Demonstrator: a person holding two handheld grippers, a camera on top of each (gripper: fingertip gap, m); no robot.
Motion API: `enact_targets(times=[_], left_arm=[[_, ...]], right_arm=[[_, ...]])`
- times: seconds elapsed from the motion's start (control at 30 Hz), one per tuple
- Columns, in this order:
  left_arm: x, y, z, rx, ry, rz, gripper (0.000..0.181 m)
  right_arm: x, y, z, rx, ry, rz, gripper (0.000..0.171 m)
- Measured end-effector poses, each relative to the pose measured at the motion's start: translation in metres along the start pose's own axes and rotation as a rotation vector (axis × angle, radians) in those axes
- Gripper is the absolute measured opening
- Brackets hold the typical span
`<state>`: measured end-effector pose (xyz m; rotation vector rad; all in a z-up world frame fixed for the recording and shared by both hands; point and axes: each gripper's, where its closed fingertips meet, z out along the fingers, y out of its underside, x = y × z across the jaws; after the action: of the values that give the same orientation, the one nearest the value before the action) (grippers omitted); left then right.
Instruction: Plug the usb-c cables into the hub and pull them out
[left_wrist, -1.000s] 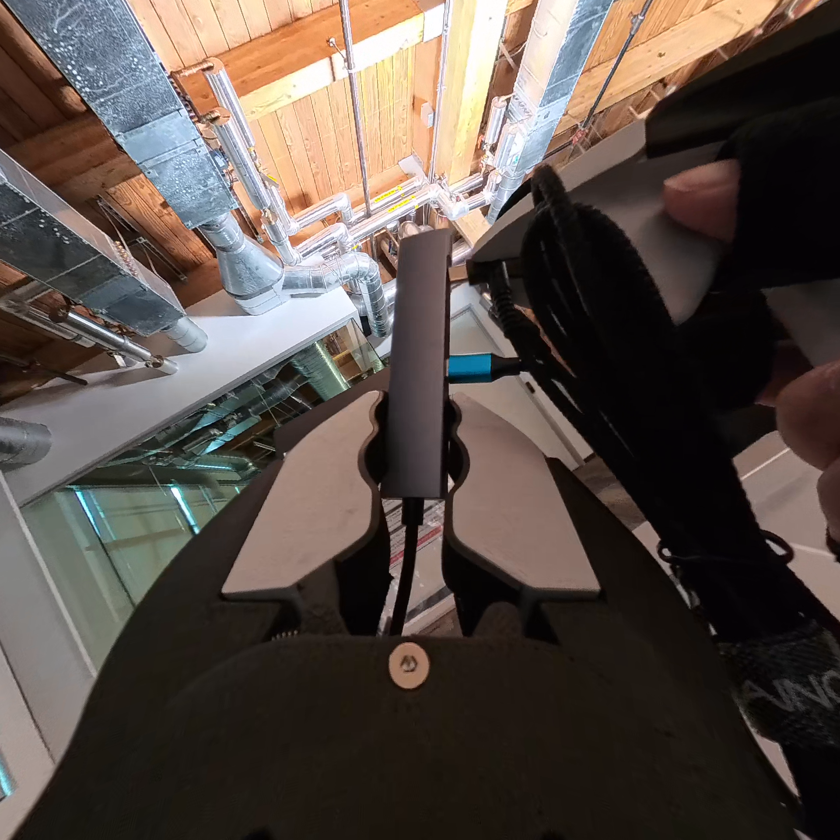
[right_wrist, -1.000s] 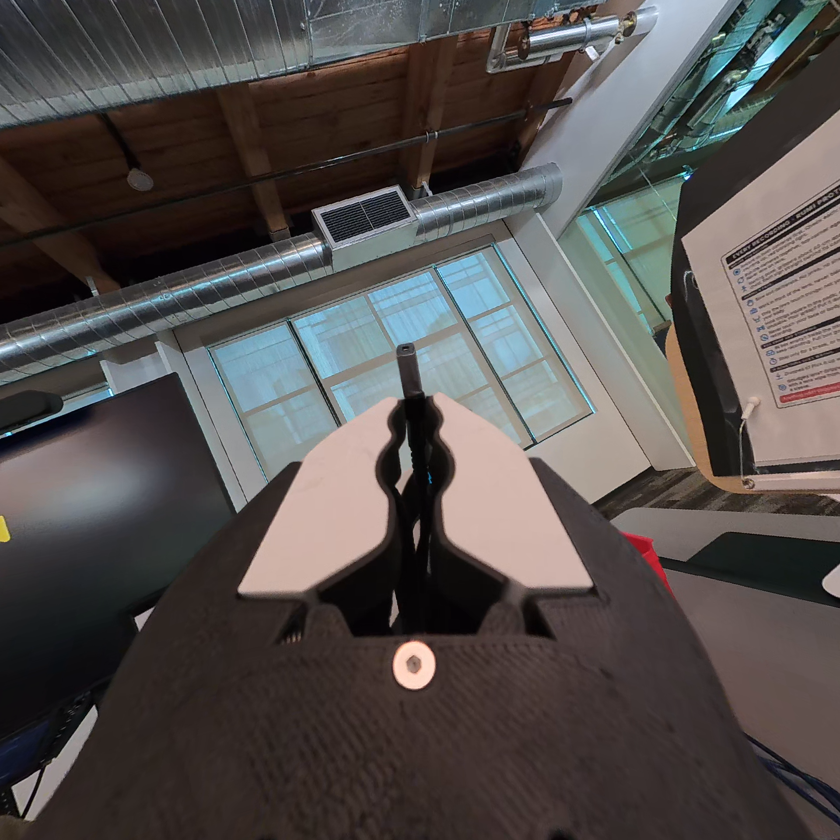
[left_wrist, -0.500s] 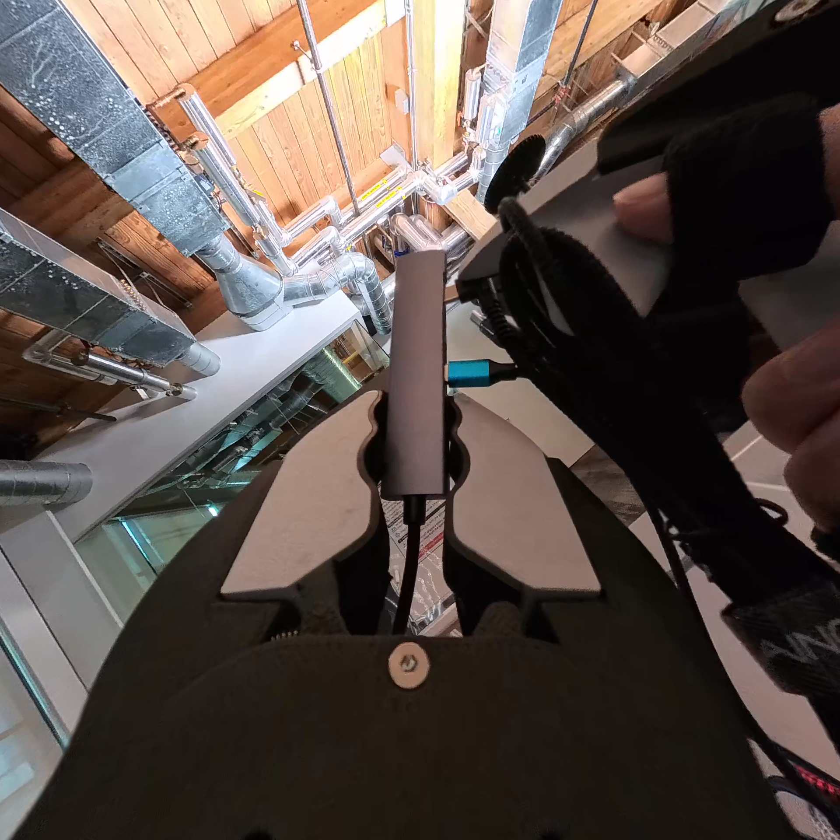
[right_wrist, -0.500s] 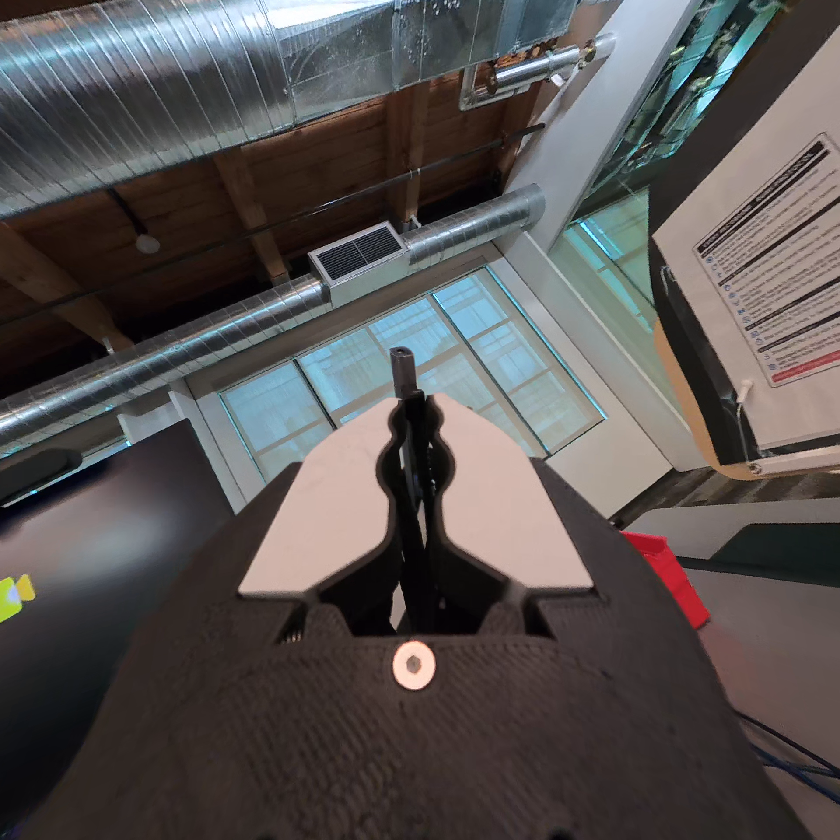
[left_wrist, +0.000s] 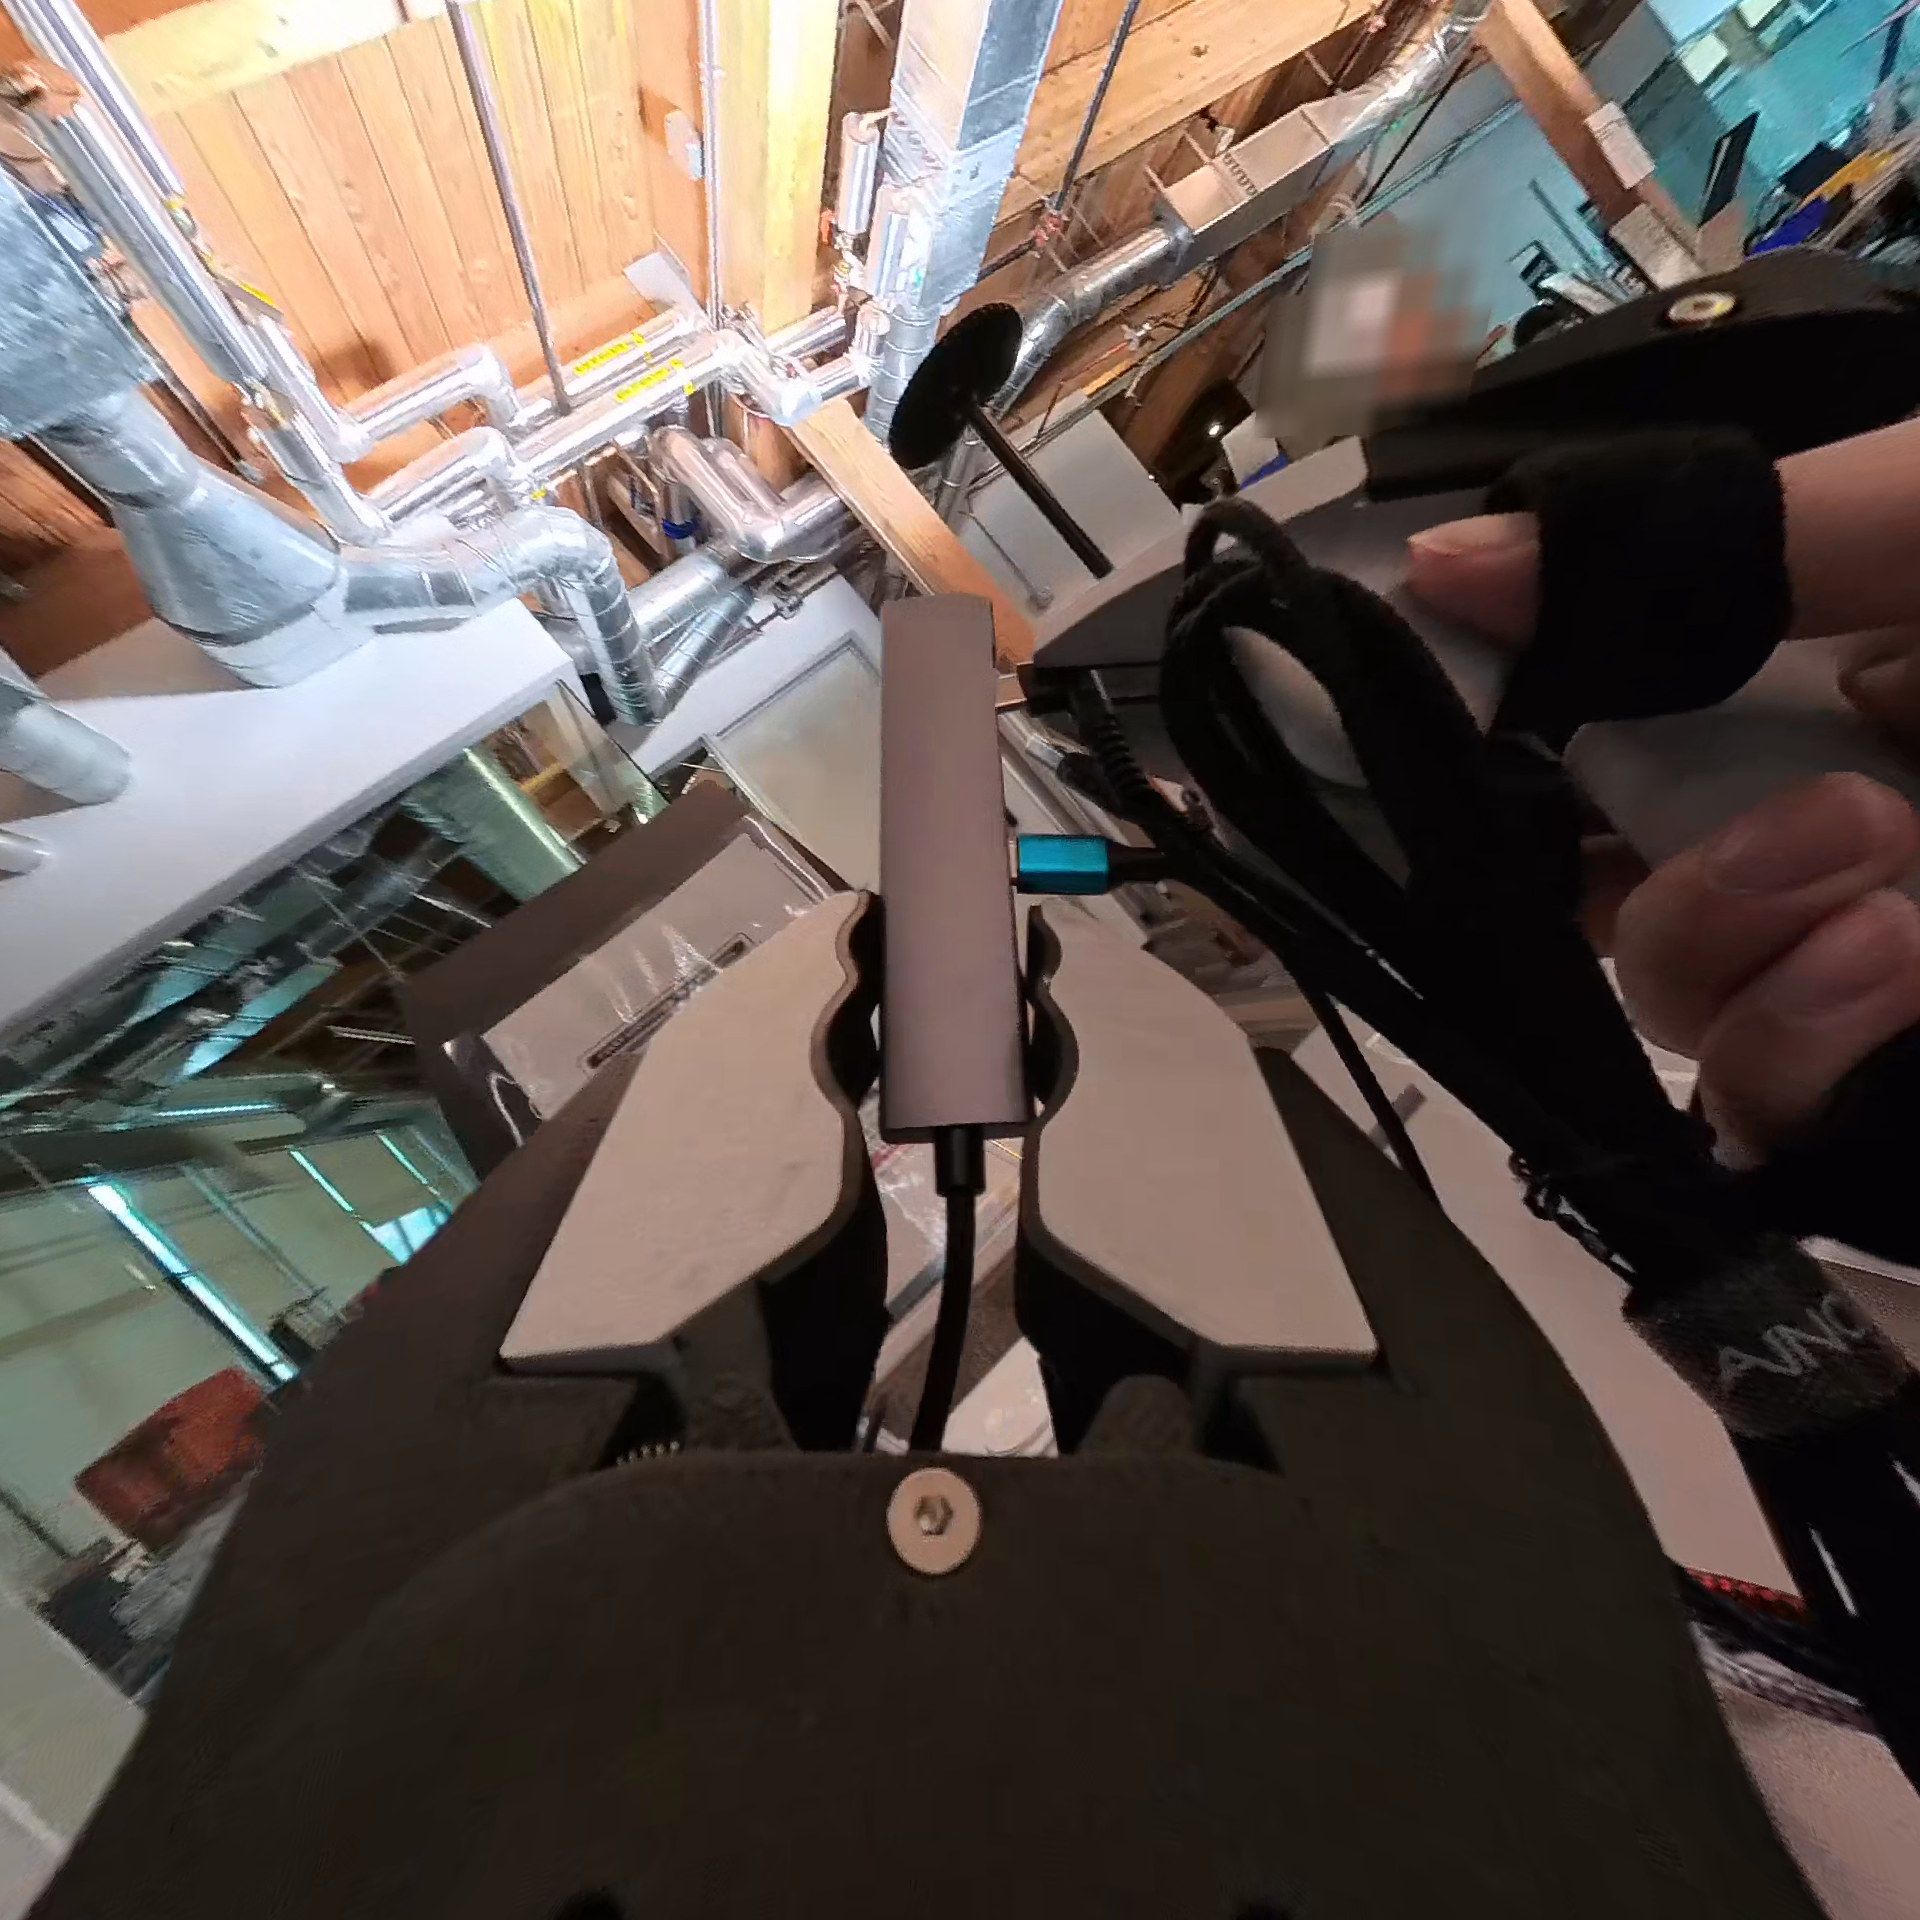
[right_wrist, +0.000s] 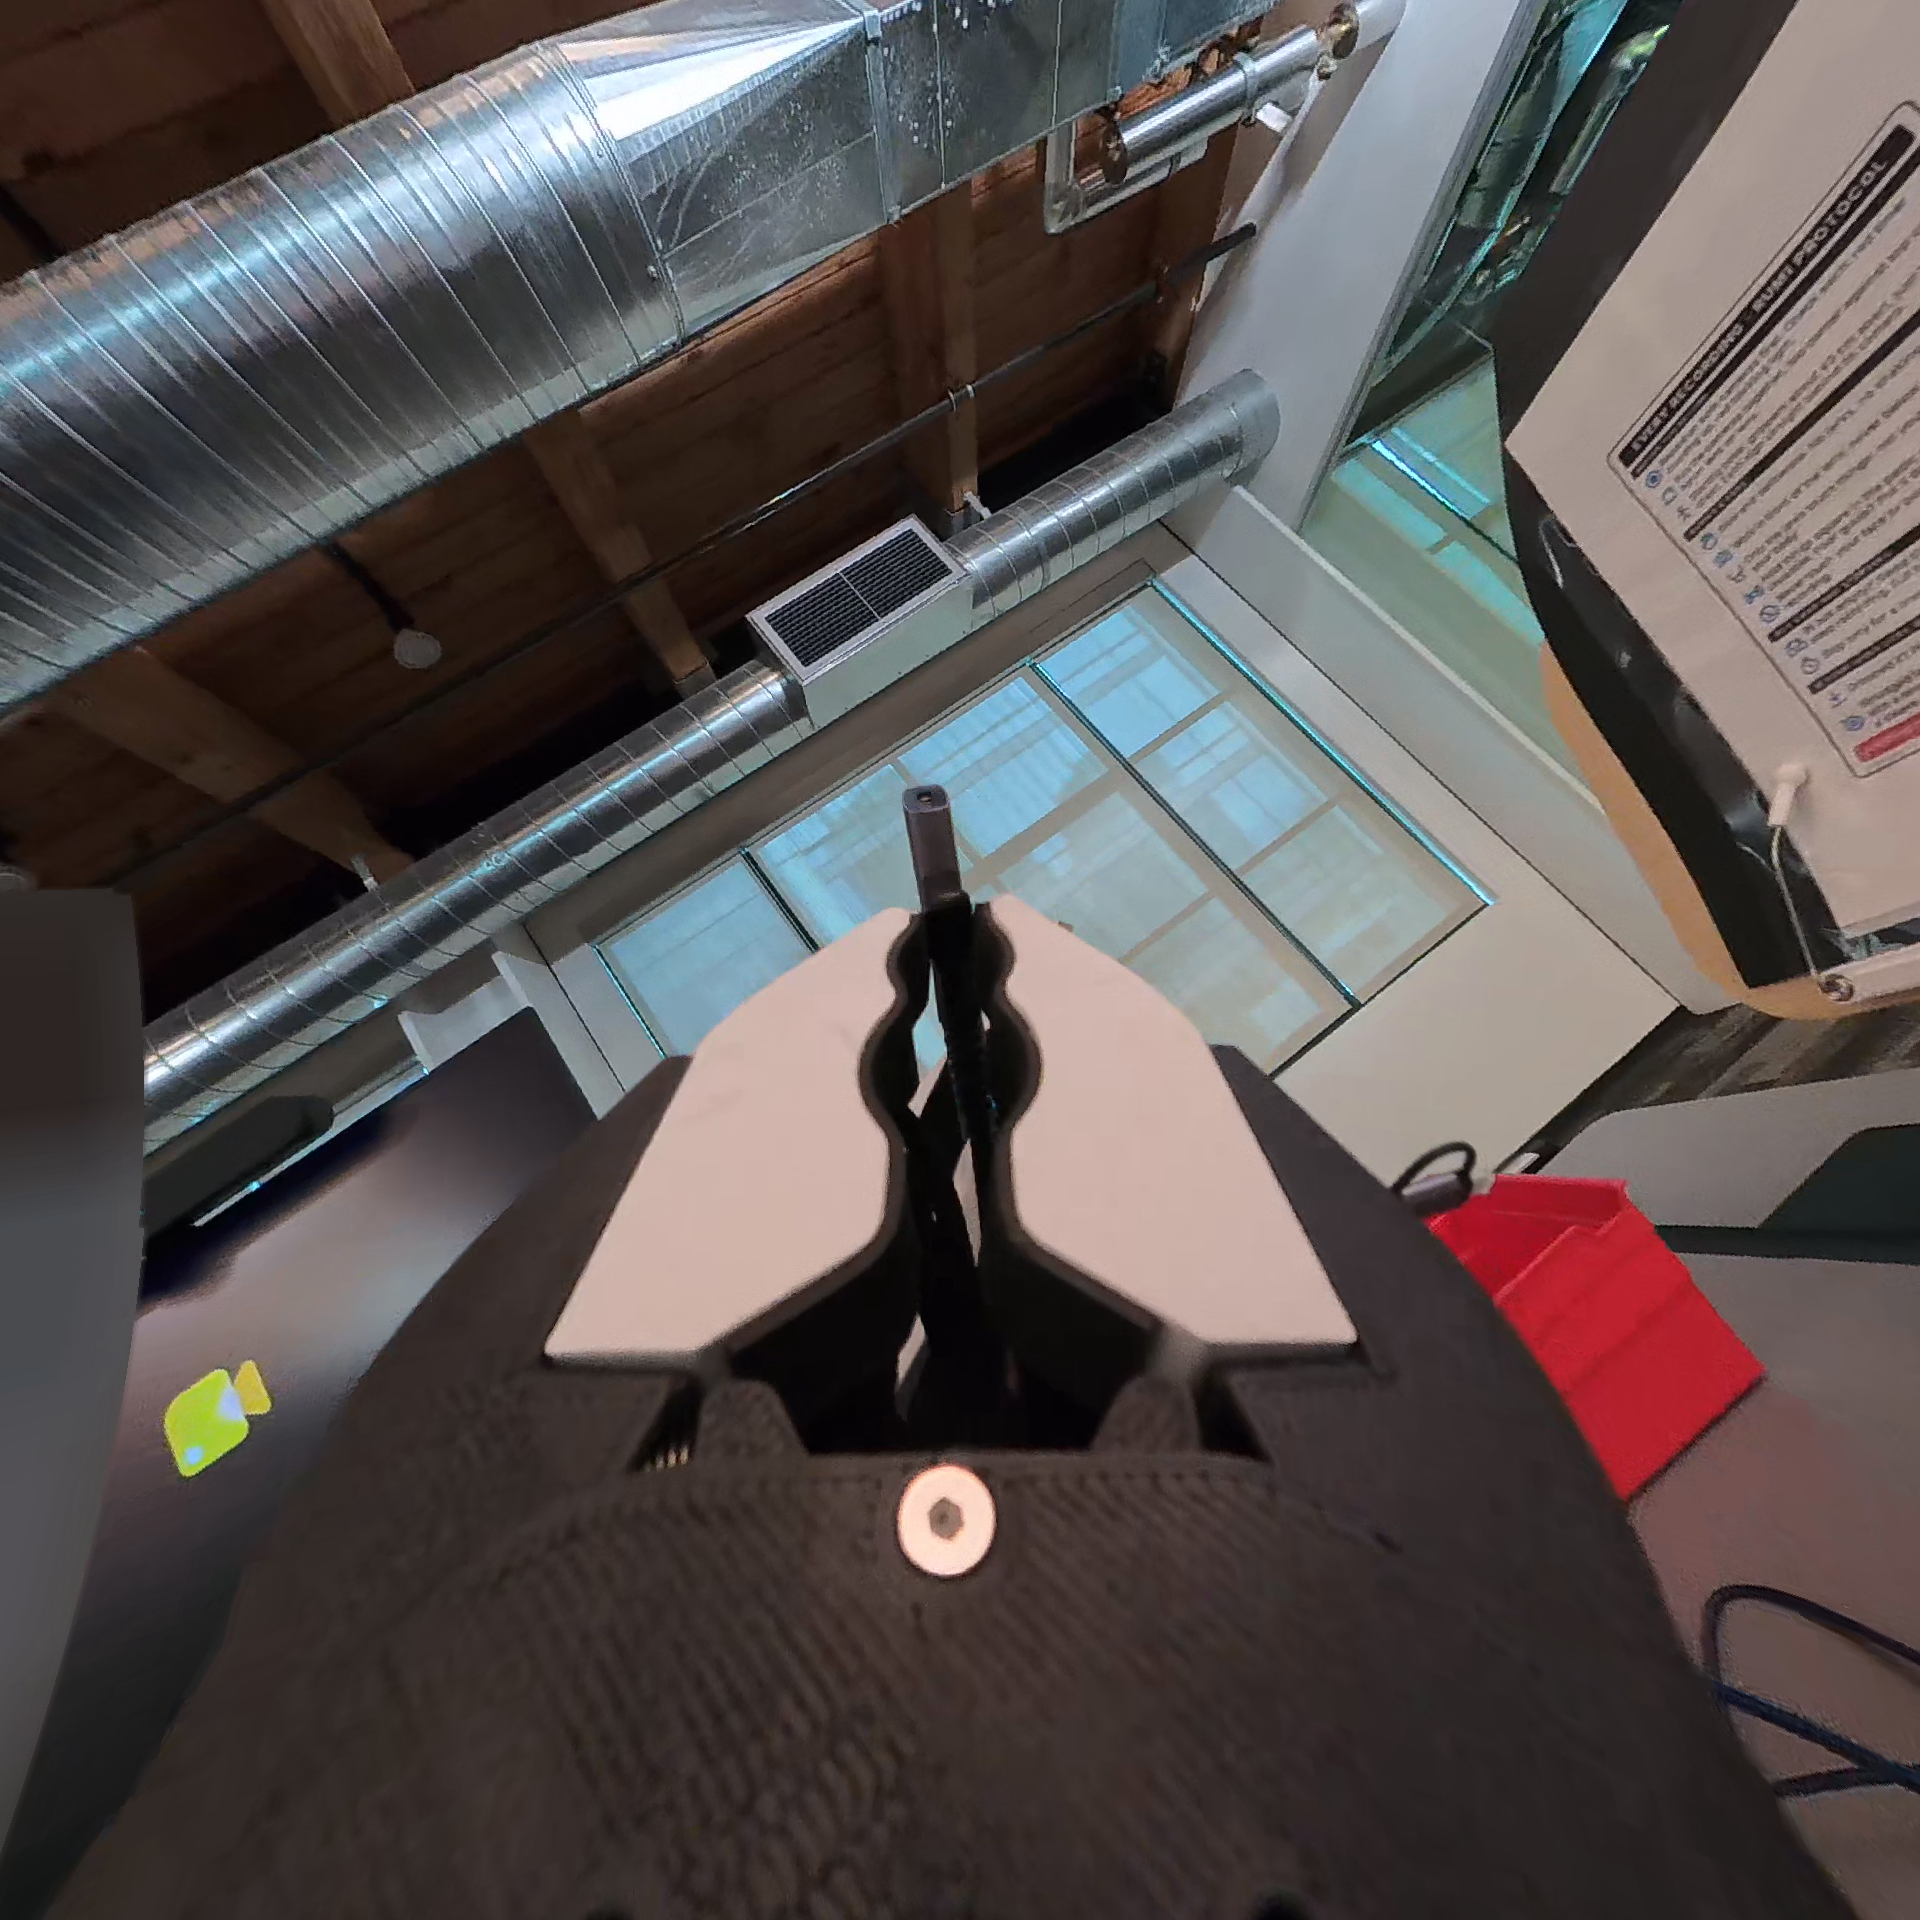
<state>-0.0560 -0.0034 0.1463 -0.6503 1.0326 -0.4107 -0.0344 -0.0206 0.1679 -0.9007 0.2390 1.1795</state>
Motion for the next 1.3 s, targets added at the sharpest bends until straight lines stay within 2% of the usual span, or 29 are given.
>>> enact_targets(times=[0.4, 0.57, 0.67, 0.83, 1.13, 1.3], left_arm=[[0.010, -0.006, -0.004, -0.035, 0.190, -0.104, 0.027], [0.014, -0.014, -0.012, -0.036, 0.336, -0.275, 0.023], [0.011, -0.020, -0.014, -0.013, 0.362, -0.391, 0.019], [0.013, -0.021, -0.017, -0.035, 0.491, -0.630, 0.013], [0.012, -0.030, -0.029, -0.007, 0.690, -0.853, 0.011], [0.010, -0.039, -0.033, 0.034, 0.731, -0.906, 0.010]], right_arm=[[0.001, -0.004, 0.003, -0.063, -0.031, 0.004, 0.009], [-0.004, -0.002, 0.004, -0.078, -0.048, -0.031, 0.009], [-0.009, -0.001, 0.006, -0.081, -0.076, -0.041, 0.010], [-0.015, 0.009, 0.010, -0.171, -0.116, -0.118, 0.009], [-0.028, 0.027, 0.013, -0.329, -0.241, -0.154, 0.009], [-0.037, 0.040, 0.013, -0.407, -0.271, -0.226, 0.012]])
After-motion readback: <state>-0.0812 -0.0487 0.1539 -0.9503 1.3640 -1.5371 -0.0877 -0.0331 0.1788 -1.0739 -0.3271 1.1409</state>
